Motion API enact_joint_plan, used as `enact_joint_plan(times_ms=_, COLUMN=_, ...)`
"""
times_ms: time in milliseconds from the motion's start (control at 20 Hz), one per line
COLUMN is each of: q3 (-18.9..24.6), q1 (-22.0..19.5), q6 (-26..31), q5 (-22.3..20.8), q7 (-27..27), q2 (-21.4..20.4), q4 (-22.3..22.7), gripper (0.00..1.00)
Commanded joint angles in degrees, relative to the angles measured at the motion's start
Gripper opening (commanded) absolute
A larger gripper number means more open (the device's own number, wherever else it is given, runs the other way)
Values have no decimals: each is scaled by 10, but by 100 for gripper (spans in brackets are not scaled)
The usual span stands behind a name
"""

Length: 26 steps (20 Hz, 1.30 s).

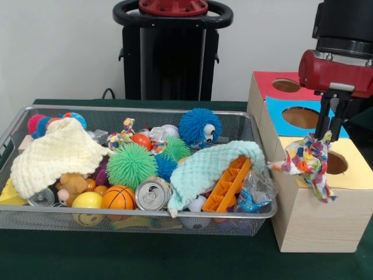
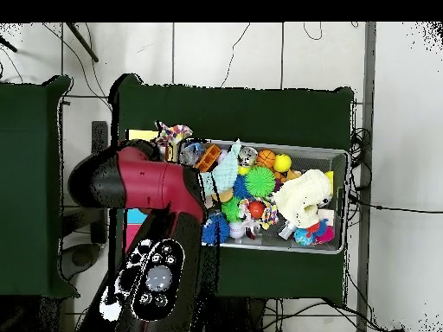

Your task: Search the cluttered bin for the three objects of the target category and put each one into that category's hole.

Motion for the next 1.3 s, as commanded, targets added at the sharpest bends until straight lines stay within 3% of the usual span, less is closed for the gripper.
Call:
enact_joint_plan(times_ms=50, q3=58, q1=-12, q6=-5, q5=4, q7=98, q2=19, q4=16, gripper=0)
enact_joint_plan(times_ms=800, q3=-19, q1=72, q6=30, q5=31, q7=181, q2=19, q4=30, gripper=0)
enact_joint_plan(times_ms=1050, q3=-42, q1=87, q6=51, q5=34, q7=181, q2=18, q4=30, gripper=0)
enact_joint_plan(times_ms=1300, q3=-35, q1=72, q6=39, q5=39, q7=160, q2=22, q4=27, gripper=0)
